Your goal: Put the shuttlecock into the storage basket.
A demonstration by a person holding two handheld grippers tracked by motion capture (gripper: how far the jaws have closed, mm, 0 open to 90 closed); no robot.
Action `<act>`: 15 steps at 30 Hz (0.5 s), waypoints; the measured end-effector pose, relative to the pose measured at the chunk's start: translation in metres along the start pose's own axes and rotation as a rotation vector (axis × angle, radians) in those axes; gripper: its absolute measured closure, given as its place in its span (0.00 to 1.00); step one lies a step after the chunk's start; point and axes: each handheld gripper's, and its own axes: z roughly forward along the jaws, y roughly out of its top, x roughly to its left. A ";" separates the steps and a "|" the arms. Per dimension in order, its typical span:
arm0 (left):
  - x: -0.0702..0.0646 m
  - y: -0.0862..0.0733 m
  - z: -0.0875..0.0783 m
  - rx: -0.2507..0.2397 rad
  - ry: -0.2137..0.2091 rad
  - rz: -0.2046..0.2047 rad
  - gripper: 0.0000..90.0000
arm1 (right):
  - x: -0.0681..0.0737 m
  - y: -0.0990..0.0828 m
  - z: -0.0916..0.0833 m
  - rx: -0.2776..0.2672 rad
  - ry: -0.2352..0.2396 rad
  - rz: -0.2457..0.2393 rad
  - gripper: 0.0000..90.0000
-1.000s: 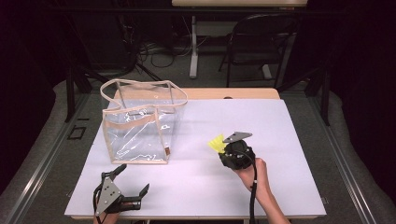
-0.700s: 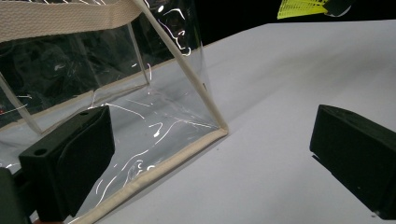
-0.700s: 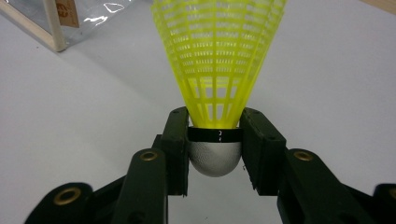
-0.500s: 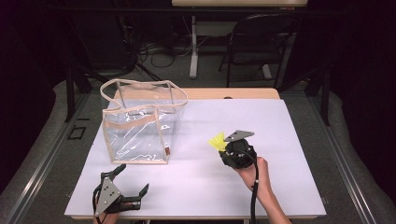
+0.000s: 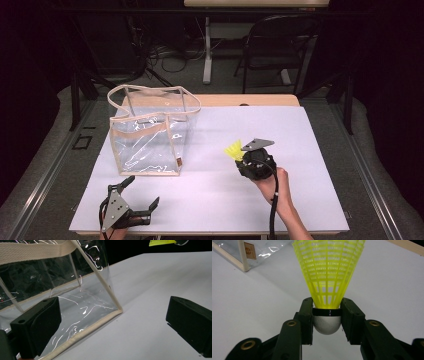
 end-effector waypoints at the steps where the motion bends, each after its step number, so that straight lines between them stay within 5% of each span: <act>1: 0.000 0.000 0.000 0.000 0.001 0.000 0.00 | 0.000 0.001 -0.001 -0.002 -0.001 -0.004 0.71; 15: 0.000 0.000 0.000 0.000 0.001 -0.001 0.00 | -0.002 0.006 -0.009 -0.028 -0.004 -0.002 0.71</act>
